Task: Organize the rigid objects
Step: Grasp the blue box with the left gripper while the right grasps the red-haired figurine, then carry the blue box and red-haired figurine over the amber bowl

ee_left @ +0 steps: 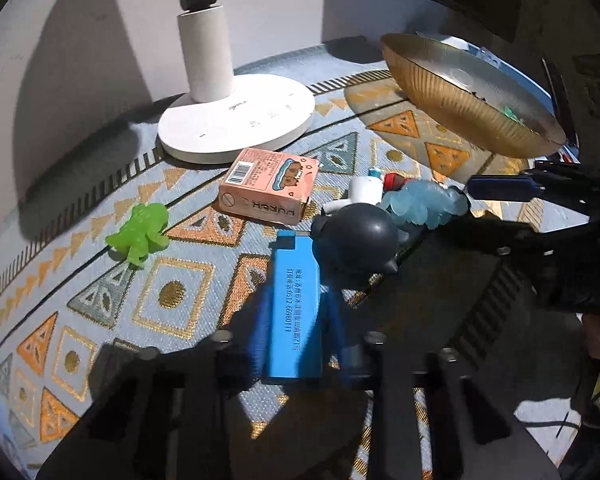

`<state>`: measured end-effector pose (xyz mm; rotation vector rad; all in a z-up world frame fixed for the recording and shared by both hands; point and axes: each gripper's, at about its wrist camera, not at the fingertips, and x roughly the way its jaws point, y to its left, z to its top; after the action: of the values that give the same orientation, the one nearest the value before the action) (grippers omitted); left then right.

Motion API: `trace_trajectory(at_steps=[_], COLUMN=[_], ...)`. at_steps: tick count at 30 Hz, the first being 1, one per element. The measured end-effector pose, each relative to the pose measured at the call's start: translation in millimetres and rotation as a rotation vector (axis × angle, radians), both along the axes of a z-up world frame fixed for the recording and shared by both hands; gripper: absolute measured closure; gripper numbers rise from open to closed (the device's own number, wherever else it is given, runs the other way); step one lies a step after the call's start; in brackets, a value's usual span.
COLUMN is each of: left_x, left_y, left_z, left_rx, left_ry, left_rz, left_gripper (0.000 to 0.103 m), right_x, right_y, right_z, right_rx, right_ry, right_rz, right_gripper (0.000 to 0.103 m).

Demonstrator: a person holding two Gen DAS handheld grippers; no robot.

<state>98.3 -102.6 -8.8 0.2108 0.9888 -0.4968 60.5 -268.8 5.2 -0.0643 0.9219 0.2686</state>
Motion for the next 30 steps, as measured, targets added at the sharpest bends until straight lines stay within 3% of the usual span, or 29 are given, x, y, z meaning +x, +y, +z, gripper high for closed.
trace_trajectory(at_steps=[2, 3, 9, 14, 18, 22, 25, 27, 29, 30], left_x=[-1.4, -3.7, -32.3, -64.3, -85.9, -97.6, -104.9, -107.9, -109.7, -110.5], left_y=[1.9, 4.9, 23.2, 32.0, 30.3, 29.1, 25.0, 22.8, 21.4, 20.2], left_z=[-0.2, -0.1, 4.9, 6.6, -0.3, 0.1, 0.1, 0.4, 0.9, 1.4], left_rx=[-0.017, -0.034, -0.093, -0.128, -0.151, -0.178, -0.15, -0.133, -0.129, -0.132], left_ry=[0.008, 0.012, 0.033, 0.041, 0.047, 0.054, 0.034, 0.028, 0.026, 0.025], left_rz=[0.02, 0.034, 0.118, 0.154, 0.18, 0.193, 0.203, 0.213, 0.216, 0.217], left_gripper=[0.082, 0.082, 0.082, 0.082, 0.082, 0.082, 0.082, 0.081, 0.069, 0.068], right_x=[7.6, 9.1, -17.8, -78.8, -108.5, -127.4, -133.3, -134.0, -131.0, -130.5], right_y=[6.4, 8.8, 9.8, -0.7, -27.4, -40.5, -40.6, -40.9, -38.8, -38.0], right_z=[-3.8, -5.4, 4.7, 2.2, -1.0, -9.5, -17.2, -18.4, -18.7, -19.5], right_rx=[-0.016, -0.013, -0.043, -0.338, -0.146, -0.078, -0.043, -0.019, 0.001, 0.009], right_ry=[0.005, 0.006, -0.043, -0.113, -0.052, -0.025, 0.002, 0.003, 0.0, 0.0], right_rz=[0.017, 0.03, 0.021, -0.073, -0.052, -0.048, -0.048, -0.051, -0.069, -0.086], right_gripper=[0.055, 0.066, 0.069, 0.073, 0.073, 0.073, 0.071, 0.062, 0.051, 0.051])
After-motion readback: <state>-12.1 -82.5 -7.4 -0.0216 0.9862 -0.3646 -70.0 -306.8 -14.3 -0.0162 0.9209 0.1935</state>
